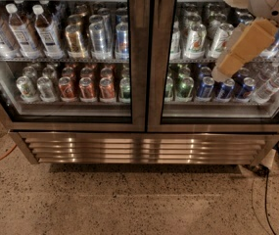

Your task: Open left fridge door

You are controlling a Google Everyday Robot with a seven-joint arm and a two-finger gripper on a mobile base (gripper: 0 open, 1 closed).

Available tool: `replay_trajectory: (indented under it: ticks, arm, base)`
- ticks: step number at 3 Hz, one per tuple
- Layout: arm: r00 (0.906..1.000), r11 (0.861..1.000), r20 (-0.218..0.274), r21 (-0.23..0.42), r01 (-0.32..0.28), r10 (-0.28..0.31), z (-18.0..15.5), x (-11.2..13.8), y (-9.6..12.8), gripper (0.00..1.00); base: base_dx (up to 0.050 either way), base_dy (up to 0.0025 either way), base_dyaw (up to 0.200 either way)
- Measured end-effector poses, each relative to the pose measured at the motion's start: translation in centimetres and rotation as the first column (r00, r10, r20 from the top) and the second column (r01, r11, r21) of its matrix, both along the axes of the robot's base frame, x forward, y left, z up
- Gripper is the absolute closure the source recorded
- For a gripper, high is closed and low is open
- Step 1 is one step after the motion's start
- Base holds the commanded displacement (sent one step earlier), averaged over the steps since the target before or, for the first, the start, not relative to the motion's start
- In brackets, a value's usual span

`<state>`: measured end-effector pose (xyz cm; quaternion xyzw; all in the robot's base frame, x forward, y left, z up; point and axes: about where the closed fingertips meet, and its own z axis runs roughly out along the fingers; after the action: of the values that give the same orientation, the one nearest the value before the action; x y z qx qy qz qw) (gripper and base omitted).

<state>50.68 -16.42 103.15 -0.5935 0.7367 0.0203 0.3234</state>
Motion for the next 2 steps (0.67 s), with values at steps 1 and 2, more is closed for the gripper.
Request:
replay_trajectory:
  ticks: [1, 2]
  arm:
    - [1.0, 1.0, 0.009, 0.01, -0.003, 0.002, 0.5, 0.2, 0.2, 0.0]
    - [0.9989, 0.998, -0.032, 0.047, 0.036, -0.034, -0.7, 0.5, -0.4, 0.0]
  base:
    - [0.0, 0.0, 0.0]
    - [0.0, 0.0, 0.0]
